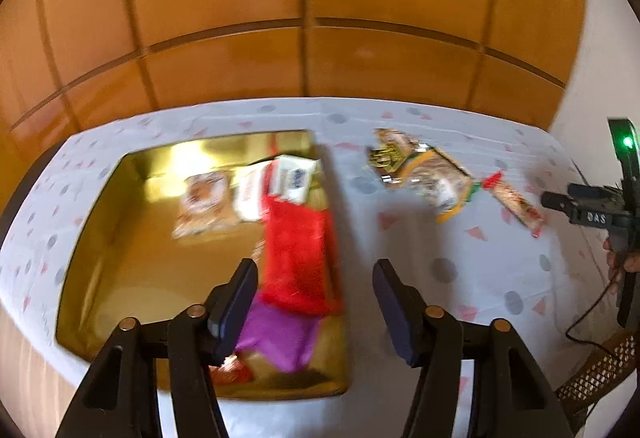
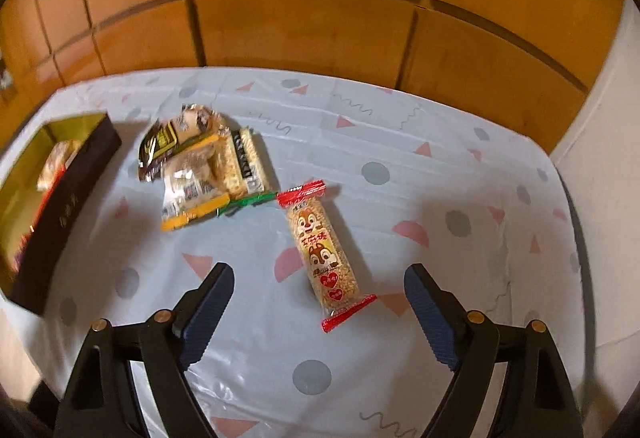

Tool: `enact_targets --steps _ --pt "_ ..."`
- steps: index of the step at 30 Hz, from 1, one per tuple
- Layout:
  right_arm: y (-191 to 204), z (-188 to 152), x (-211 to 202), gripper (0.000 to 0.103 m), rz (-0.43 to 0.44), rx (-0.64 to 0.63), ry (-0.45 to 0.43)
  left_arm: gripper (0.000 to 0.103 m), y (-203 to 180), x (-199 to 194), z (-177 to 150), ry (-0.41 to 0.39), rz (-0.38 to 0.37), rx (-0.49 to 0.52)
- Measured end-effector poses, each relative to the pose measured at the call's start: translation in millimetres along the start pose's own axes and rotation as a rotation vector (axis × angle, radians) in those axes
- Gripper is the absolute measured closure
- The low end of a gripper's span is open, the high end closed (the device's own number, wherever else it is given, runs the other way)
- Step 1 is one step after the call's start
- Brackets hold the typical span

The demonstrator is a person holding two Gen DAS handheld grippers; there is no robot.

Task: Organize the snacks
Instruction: 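Reach the left tool to the pile and grasp the brown wafer pouch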

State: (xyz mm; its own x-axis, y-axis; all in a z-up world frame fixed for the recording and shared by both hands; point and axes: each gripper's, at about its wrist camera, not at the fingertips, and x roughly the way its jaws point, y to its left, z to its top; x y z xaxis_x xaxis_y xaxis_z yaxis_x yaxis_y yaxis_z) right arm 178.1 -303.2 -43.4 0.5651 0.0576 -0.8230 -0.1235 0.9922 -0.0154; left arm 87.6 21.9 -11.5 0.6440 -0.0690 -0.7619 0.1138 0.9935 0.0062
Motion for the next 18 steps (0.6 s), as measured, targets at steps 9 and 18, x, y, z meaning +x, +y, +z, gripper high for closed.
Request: enact_targets --steps 9,18 --pt "-21.1 7.3 -11.5 0.014 0.065 0.146 -0.048 0.057 -41.3 55.7 43.4 0.123 -0.184 -0.038" --pt "-21.3 10.1 -21.5 0.012 0.1 0.156 -0.085 0.043 -78.1 118.8 98.8 0.112 -0.013 0.196"
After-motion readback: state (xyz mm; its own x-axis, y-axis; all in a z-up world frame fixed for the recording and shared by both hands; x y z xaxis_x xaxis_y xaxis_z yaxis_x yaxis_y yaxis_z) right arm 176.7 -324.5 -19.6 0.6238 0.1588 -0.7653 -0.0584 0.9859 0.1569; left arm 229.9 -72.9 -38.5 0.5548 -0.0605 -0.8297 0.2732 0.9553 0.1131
